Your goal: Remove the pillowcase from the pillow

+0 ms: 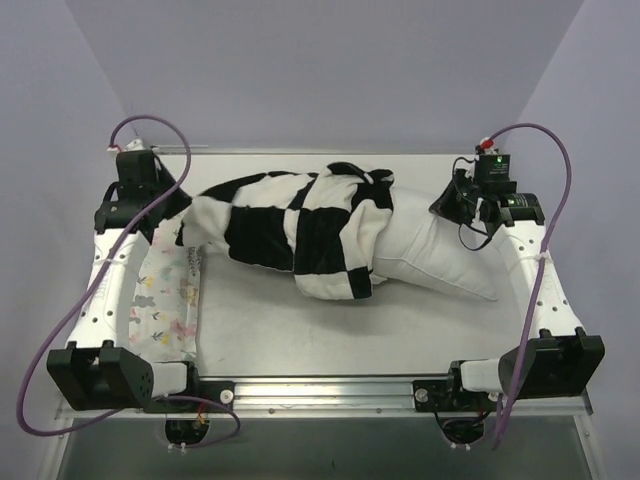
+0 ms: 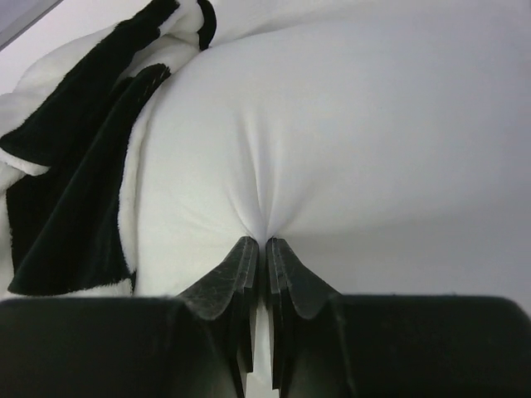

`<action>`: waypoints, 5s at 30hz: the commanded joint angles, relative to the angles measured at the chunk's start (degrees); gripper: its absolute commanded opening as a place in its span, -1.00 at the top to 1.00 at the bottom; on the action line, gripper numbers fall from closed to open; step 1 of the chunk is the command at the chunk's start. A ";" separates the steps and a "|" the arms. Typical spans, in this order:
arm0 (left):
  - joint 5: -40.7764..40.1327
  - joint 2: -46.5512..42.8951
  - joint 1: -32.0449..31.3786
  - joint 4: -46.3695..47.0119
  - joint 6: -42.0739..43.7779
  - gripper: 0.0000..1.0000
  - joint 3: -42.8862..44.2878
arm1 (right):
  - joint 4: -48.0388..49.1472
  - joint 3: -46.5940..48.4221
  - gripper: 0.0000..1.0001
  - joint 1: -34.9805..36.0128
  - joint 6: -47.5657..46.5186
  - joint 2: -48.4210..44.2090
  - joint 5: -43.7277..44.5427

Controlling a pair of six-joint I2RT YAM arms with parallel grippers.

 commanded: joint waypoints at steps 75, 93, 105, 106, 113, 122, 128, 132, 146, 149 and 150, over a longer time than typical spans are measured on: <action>-16.83 18.94 -40.86 12.60 -1.63 1.00 11.05 | -1.84 18.96 -0.75 16.25 -9.14 1.84 14.63; -7.36 20.01 -36.46 13.93 7.15 -0.61 20.19 | -1.67 -18.65 -0.97 30.67 -5.71 -26.19 21.32; -5.75 5.85 -52.53 9.27 9.61 -0.84 0.00 | 9.23 -28.94 -0.97 31.11 -5.27 -18.12 12.08; -6.10 5.85 -53.51 9.88 9.61 -0.85 -1.33 | 9.93 -29.03 -0.94 31.02 -5.27 -17.33 12.69; -13.48 11.47 -55.27 11.03 6.80 -0.62 -5.04 | 11.52 -25.17 0.39 29.79 -5.27 -10.21 20.06; -31.32 17.54 -47.04 1.98 5.84 1.00 7.25 | 4.84 -14.02 1.00 13.81 -6.50 -4.05 27.38; -32.66 7.11 -32.46 -0.05 5.13 1.00 1.93 | 2.73 -7.60 1.00 1.16 -4.92 -2.82 20.62; -27.39 3.65 -28.55 2.14 4.60 1.00 -4.31 | 2.11 -5.57 1.00 -0.09 -4.92 -2.12 18.94; -15.60 9.72 -38.66 11.91 2.58 1.00 -8.64 | 7.12 -3.89 -0.91 31.79 -20.97 -9.41 23.42; -14.90 9.63 -38.66 12.35 2.49 1.00 -8.21 | 8.79 -6.35 -1.00 37.69 -24.15 -6.87 22.46; -14.81 9.63 -38.75 12.43 2.40 1.00 -7.94 | 9.58 -6.79 -1.00 38.92 -24.34 -4.34 24.02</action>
